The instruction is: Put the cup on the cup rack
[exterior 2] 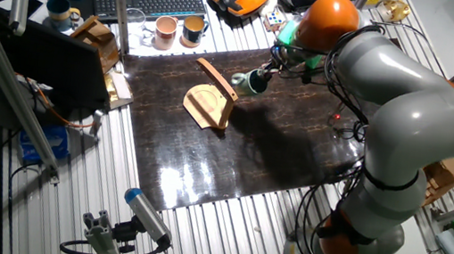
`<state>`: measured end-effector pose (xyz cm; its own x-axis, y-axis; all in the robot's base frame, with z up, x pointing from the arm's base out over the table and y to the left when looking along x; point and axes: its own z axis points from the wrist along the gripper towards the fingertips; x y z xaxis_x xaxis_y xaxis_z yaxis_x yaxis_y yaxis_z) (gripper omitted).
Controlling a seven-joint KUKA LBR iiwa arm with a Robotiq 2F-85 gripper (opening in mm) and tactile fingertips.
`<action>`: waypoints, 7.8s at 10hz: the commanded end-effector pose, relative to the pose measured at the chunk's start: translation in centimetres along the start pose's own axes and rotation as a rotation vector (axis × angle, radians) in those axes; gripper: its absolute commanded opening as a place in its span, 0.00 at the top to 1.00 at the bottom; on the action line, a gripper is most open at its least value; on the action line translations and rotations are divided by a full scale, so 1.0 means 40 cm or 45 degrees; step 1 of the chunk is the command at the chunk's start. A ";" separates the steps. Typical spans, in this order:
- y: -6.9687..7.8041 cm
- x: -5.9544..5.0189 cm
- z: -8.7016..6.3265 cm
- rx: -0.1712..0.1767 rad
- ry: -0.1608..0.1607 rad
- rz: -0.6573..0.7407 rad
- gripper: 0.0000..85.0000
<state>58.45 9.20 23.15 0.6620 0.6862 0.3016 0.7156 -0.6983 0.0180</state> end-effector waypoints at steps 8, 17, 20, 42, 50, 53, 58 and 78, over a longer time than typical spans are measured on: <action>-0.047 -0.007 -0.002 -0.018 0.002 0.036 0.99; -0.082 -0.014 -0.001 -0.073 -0.045 0.101 0.99; -0.087 -0.015 0.004 -0.077 -0.052 0.097 0.99; -0.095 -0.026 0.030 -0.151 0.018 0.104 0.99; -0.093 -0.029 0.033 -0.139 0.009 0.072 0.77; -0.070 -0.029 0.012 -0.171 -0.061 -0.064 0.80; 0.002 -0.036 -0.023 -0.083 -0.248 -0.189 0.99; 0.068 -0.080 -0.073 0.068 -0.354 -0.472 0.99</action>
<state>57.62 4.51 25.03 0.3886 0.9212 0.0182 0.9209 -0.3890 0.0243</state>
